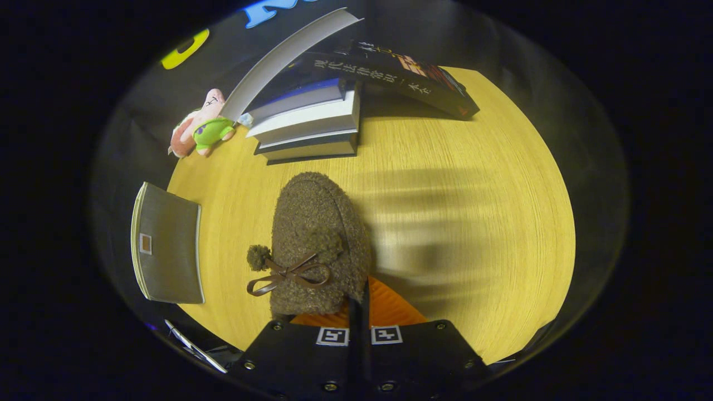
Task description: Open the storage box then place both shoes into the box .Put the left shoe in first, then the right shoe, with the right side of both shoes facing outward in a uniform manner.
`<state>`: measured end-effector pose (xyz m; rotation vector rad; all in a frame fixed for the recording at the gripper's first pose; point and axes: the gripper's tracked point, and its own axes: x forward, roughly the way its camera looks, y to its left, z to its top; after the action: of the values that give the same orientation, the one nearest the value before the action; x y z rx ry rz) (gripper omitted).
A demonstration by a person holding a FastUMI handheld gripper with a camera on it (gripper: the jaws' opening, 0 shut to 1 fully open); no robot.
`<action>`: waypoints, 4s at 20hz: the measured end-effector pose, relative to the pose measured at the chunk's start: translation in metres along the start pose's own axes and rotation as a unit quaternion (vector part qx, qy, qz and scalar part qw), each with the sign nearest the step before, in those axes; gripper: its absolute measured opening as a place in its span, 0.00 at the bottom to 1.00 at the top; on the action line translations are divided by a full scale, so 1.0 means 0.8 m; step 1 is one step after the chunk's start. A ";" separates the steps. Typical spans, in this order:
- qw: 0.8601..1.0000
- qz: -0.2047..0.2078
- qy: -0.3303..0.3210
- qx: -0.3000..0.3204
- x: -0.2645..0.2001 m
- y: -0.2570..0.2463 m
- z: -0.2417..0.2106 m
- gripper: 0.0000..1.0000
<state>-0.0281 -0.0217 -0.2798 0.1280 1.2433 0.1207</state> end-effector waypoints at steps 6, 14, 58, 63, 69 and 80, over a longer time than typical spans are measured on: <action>0.999 0.030 -0.014 -0.008 -0.037 0.088 0.020 0.01; 0.995 0.062 -0.049 -0.057 -0.082 0.236 0.043 0.00; 0.969 -0.169 0.026 -0.177 0.087 0.512 -0.027 0.07; 0.977 -0.129 0.000 -0.168 0.039 0.538 -0.021 0.46; 0.978 -0.063 -0.133 -0.151 -0.061 0.551 0.045 0.61; 0.918 -0.055 -0.382 -0.090 -0.252 0.370 0.150 0.60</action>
<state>0.0158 0.2339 -0.0055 -0.0562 0.4490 0.0747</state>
